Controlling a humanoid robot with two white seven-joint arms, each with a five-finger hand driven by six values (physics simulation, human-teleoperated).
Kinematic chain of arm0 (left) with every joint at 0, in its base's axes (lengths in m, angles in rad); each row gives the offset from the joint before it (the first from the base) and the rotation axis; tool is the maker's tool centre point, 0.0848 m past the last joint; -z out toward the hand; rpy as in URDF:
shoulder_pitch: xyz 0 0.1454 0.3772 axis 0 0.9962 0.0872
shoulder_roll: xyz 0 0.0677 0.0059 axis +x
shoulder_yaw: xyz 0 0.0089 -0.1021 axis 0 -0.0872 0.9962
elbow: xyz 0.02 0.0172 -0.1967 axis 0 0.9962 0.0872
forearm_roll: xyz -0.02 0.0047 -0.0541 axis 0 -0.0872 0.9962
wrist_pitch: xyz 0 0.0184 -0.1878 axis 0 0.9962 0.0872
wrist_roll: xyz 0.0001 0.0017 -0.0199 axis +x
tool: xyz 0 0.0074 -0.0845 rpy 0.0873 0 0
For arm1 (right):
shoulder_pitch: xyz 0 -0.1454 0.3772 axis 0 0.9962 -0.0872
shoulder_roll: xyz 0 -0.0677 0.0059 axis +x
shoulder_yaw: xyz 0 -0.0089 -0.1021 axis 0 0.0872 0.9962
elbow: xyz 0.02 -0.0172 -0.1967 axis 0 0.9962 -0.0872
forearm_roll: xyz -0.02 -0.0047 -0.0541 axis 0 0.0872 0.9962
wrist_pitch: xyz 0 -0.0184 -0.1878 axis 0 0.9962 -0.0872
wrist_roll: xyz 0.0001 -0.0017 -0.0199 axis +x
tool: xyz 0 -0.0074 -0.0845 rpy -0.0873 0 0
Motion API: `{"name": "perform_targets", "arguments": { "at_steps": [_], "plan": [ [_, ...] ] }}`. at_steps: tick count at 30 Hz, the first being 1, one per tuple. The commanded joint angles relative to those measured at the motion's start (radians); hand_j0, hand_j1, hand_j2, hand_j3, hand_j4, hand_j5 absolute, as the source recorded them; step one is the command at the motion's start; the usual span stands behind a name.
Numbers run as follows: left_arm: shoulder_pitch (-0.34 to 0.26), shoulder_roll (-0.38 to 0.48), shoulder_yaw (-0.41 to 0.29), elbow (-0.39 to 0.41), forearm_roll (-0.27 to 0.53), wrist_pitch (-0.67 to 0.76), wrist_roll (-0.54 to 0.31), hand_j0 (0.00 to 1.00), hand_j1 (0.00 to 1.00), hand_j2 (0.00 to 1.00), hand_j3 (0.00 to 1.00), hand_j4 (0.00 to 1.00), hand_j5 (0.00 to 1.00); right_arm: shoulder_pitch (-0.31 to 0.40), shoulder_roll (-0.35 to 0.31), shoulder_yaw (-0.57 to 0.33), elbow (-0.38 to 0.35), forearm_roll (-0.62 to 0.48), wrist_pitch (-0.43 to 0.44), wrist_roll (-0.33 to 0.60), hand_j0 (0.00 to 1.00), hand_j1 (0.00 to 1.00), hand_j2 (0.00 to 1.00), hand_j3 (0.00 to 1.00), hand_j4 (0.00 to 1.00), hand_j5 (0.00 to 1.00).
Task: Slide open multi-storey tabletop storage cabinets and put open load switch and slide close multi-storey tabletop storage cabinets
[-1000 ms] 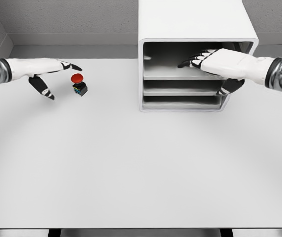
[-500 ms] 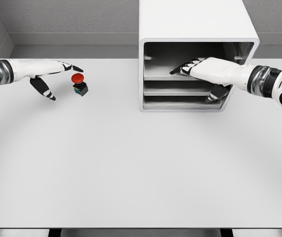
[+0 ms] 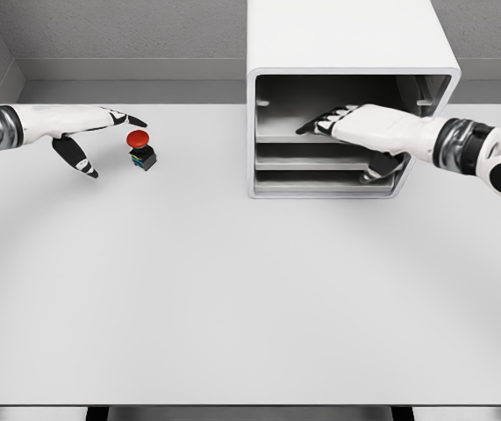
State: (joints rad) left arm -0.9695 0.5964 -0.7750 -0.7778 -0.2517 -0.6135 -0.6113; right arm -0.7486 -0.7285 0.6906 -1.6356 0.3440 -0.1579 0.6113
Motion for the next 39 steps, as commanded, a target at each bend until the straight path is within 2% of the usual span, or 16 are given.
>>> {"name": "perform_targets", "arguments": {
  "at_steps": [1, 5, 9, 25, 33, 39],
  "plan": [
    [0.002, 0.002, 0.003, -0.001, 0.006, 0.003, 0.000, 1.00, 1.00, 1.00, 1.00, 1.00, 1.00, 0.000, 0.004, 0.009, 0.000, -0.002, 0.005, 0.000, 1.00, 1.00, 1.00, 1.00, 1.00, 1.00],
    [0.002, 0.003, 0.003, -0.003, 0.008, 0.003, 0.000, 1.00, 1.00, 1.00, 1.00, 1.00, 1.00, -0.003, 0.014, 0.009, 0.002, 0.000, 0.012, 0.000, 1.00, 1.00, 1.00, 1.00, 1.00, 1.00],
    [0.002, 0.003, 0.003, -0.003, 0.008, 0.003, 0.000, 1.00, 1.00, 1.00, 1.00, 1.00, 1.00, -0.014, 0.015, 0.000, 0.010, 0.003, 0.086, 0.000, 1.00, 1.00, 1.00, 1.00, 1.00, 1.00],
    [0.002, 0.006, 0.005, -0.006, 0.009, 0.003, 0.000, 1.00, 1.00, 1.00, 1.00, 1.00, 1.00, -0.012, 0.021, 0.018, -0.001, 0.001, 0.084, 0.000, 1.00, 1.00, 1.00, 1.00, 1.00, 1.00],
    [0.003, 0.006, 0.005, -0.009, 0.009, 0.003, 0.000, 1.00, 1.00, 1.00, 1.00, 1.00, 1.00, 0.008, -0.003, 0.017, -0.066, 0.001, 0.077, 0.000, 1.00, 1.00, 1.00, 1.00, 1.00, 1.00],
    [0.005, 0.008, 0.003, -0.014, 0.009, 0.003, 0.000, 1.00, 1.00, 1.00, 1.00, 1.00, 1.00, 0.029, -0.019, 0.017, -0.084, 0.003, 0.074, 0.000, 1.00, 1.00, 1.00, 1.00, 1.00, 1.00]
  ]
}}
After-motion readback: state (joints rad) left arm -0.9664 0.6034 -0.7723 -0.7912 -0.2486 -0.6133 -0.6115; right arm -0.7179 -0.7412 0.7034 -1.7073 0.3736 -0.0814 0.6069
